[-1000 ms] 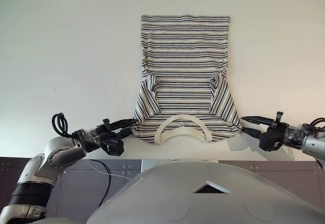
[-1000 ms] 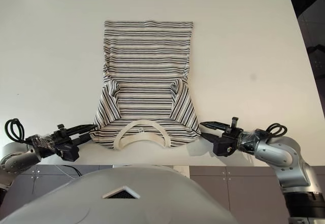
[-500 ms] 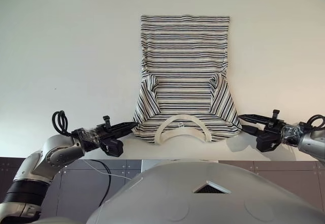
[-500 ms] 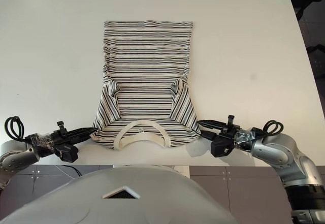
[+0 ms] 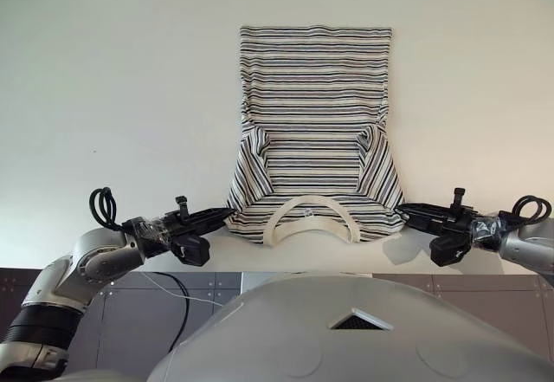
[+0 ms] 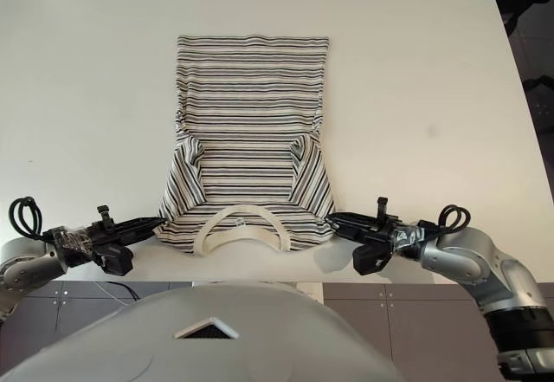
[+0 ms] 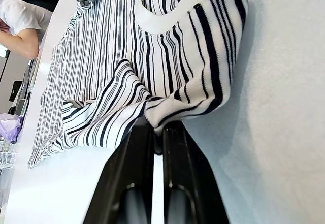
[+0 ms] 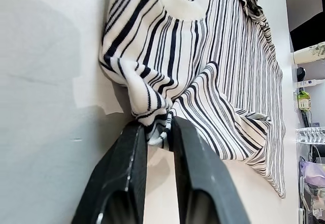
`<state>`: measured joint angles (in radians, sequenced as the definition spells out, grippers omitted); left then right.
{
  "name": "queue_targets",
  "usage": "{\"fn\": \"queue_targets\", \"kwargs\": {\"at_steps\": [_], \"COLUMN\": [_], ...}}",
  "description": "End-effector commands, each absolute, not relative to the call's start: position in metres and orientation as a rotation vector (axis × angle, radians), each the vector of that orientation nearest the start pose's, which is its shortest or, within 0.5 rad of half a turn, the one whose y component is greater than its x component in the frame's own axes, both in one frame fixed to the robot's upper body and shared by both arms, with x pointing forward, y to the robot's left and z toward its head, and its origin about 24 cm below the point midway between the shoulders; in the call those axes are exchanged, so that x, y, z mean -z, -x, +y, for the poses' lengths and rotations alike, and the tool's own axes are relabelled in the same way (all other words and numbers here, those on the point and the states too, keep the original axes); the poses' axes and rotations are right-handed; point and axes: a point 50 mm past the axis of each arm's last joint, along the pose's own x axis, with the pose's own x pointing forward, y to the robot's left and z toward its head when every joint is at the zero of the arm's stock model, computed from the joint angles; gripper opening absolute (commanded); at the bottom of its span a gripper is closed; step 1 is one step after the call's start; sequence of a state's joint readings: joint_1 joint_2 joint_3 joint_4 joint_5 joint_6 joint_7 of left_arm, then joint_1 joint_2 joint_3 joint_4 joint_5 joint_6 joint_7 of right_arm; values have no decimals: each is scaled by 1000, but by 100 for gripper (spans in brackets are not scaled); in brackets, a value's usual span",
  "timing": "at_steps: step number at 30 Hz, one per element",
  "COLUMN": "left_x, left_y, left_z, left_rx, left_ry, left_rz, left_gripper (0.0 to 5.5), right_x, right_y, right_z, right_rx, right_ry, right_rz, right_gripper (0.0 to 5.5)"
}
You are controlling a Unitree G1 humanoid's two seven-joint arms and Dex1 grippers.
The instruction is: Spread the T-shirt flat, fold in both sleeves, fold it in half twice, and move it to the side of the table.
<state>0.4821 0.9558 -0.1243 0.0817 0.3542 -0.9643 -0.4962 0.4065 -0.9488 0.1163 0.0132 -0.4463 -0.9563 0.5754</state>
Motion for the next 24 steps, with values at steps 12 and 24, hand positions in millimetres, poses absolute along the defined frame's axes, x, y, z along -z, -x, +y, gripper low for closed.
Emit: {"fn": "queue_targets", "kwargs": {"at_steps": [12,24], "left_x": [-82,-126], "left_y": [-97,-198], "left_z": [243,230], "left_rx": [1376,1057], "left_ry": [-789,-524], "left_rz": [211,216], "left_gripper": [10,10], "right_x": [-90,-152], "right_y": [-99,-193], "right_z": [-241,-241], "right_rx": [-1508,-1299], "right_ry": [796,563], "right_rz": [348,384], "right_gripper": [12,12]}}
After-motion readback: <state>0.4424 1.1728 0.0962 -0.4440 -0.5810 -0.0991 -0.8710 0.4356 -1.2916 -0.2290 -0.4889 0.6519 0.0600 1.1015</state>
